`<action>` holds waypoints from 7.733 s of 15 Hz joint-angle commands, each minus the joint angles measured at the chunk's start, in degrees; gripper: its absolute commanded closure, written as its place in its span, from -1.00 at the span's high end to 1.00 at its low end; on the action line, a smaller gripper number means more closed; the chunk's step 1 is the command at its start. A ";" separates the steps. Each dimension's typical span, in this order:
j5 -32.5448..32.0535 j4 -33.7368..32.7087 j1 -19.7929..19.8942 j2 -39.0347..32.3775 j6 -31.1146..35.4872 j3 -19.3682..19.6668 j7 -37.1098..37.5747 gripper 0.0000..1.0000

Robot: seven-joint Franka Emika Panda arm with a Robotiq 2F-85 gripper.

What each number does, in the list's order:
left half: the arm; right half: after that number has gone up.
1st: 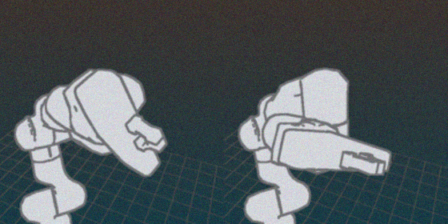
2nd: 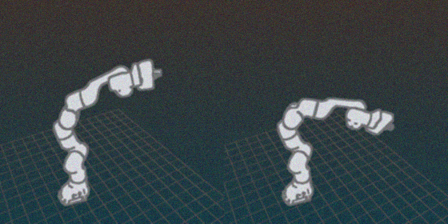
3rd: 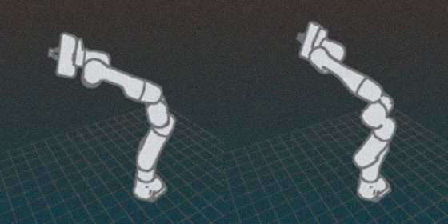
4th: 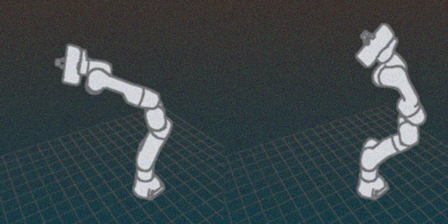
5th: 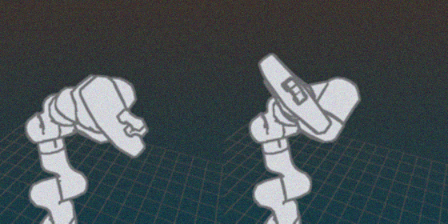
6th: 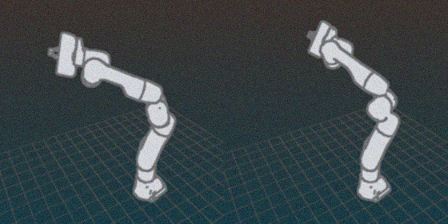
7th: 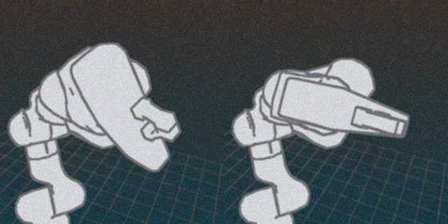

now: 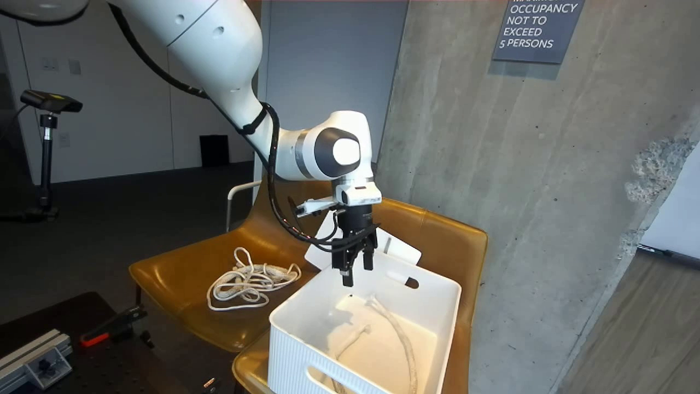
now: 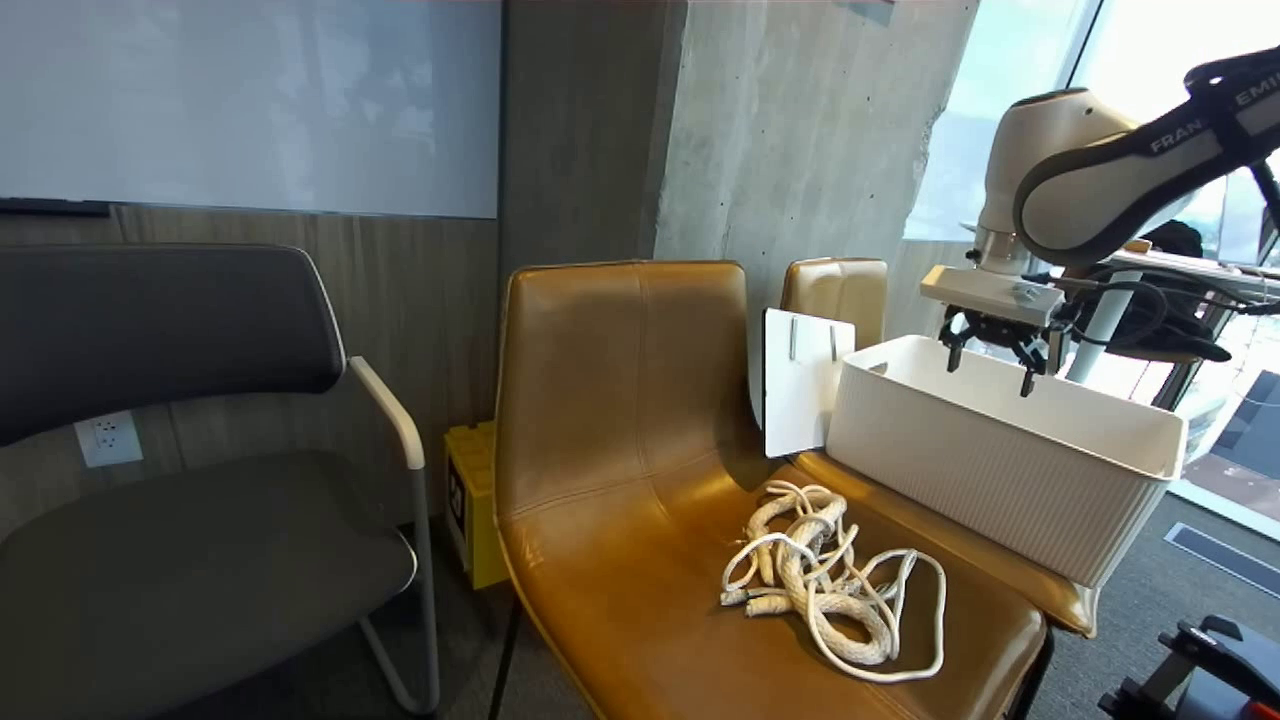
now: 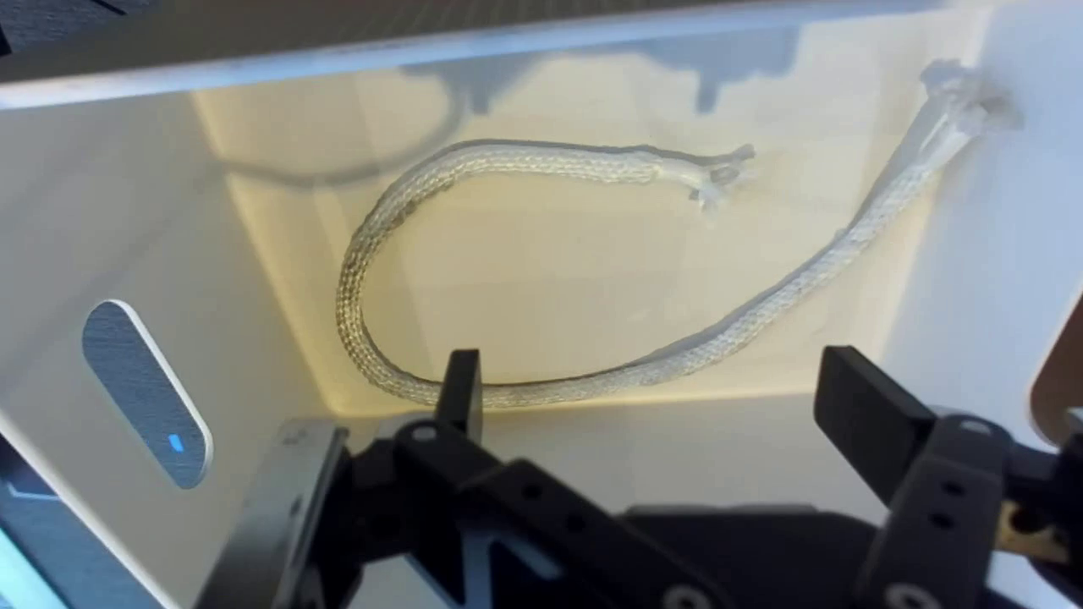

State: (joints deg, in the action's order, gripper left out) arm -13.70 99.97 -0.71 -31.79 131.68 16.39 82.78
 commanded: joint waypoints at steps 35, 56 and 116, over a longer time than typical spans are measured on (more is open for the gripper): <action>8.29 -27.47 8.01 -29.93 1.67 2.72 16.71 0.95; 7.97 -24.87 6.62 -27.06 0.64 2.86 16.32 -1.00; -0.98 -24.66 -3.80 -1.20 -13.75 0.94 8.04 -0.95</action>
State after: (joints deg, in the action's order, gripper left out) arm -11.56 68.91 -1.31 -40.54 118.18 18.46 89.43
